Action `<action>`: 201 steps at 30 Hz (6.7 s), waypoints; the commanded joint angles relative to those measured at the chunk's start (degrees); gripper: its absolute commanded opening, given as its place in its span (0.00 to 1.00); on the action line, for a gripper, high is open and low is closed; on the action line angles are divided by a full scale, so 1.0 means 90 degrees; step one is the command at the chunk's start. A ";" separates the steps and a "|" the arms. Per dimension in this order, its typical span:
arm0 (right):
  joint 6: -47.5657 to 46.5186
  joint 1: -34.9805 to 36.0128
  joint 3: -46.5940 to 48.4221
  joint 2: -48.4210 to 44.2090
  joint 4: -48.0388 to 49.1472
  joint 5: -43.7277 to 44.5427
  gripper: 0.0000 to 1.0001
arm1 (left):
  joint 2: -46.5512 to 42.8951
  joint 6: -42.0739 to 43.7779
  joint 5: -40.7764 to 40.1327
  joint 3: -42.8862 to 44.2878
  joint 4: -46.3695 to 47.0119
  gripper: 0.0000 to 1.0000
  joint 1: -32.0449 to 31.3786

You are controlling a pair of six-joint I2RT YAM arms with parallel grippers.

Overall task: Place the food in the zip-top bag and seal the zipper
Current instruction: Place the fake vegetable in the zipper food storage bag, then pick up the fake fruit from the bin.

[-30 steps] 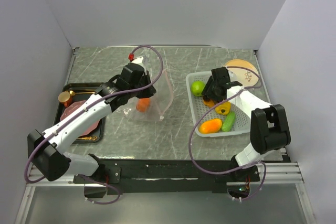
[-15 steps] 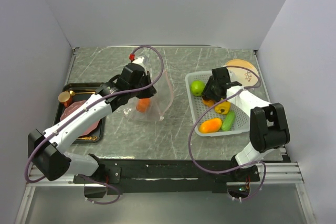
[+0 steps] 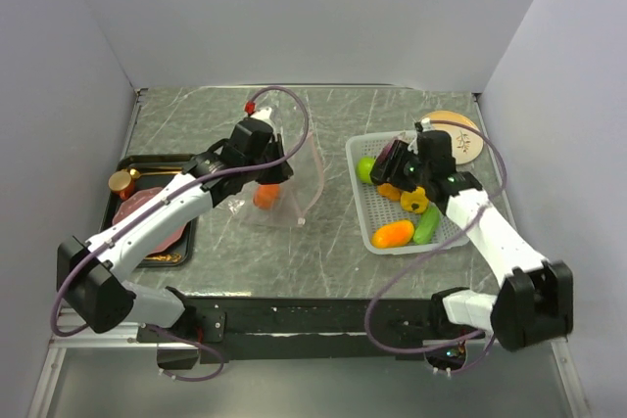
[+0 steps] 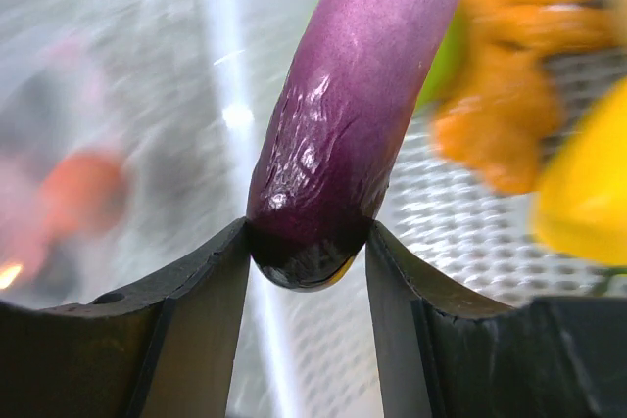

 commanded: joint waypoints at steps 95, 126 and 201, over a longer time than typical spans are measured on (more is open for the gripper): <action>0.0459 0.1298 0.0529 -0.0773 -0.0016 0.1054 0.89 | 0.0468 -0.0089 -0.0543 0.1807 -0.1207 0.01 0.0109; 0.0430 0.0163 0.1828 0.2840 -0.0135 0.0879 0.93 | 0.0134 -0.0021 0.0616 0.0334 0.0169 0.01 0.0303; 0.0977 0.0785 -0.0115 -0.0899 0.0901 -0.0646 0.00 | 0.0623 -0.0128 0.0724 0.0158 0.0530 0.01 0.0303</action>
